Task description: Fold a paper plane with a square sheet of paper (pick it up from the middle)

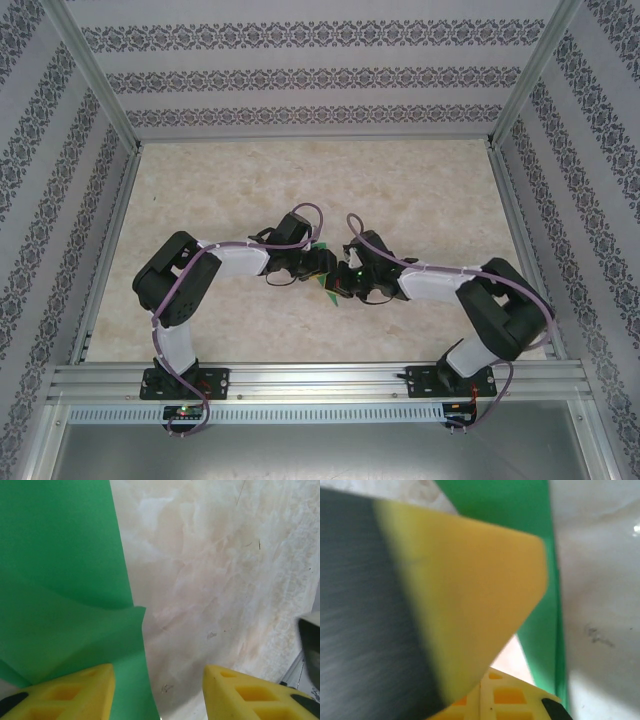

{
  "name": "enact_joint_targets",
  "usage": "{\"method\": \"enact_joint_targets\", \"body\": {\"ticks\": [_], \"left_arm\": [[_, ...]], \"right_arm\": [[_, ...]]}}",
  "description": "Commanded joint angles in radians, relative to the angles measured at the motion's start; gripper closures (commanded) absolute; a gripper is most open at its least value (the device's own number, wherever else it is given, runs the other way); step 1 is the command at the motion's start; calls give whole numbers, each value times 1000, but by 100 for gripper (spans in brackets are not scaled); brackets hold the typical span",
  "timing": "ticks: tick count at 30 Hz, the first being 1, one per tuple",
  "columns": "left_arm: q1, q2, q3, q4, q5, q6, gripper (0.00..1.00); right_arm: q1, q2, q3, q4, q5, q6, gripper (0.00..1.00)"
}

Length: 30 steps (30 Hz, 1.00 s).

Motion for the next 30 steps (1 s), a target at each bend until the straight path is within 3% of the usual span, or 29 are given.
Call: {"method": "enact_joint_targets", "body": {"ticks": [1, 5, 15, 23, 30], "left_arm": [[-10, 46, -3, -80, -29, 28, 48], [-10, 47, -4, -83, -30, 30, 48], [-9, 46, -13, -83, -34, 27, 49], [-9, 43, -15, -71, -27, 10, 49], [-10, 41, -1, -76, -26, 7, 49]], "right_arm": [[7, 60, -3, 44, 43, 11, 98], [-5, 84, -47, -25, 108, -9, 98], [-2, 7, -109, -97, 94, -18, 99], [3, -87, -51, 7, 17, 16, 97], [5, -2, -26, 136, 62, 70, 95]]}}
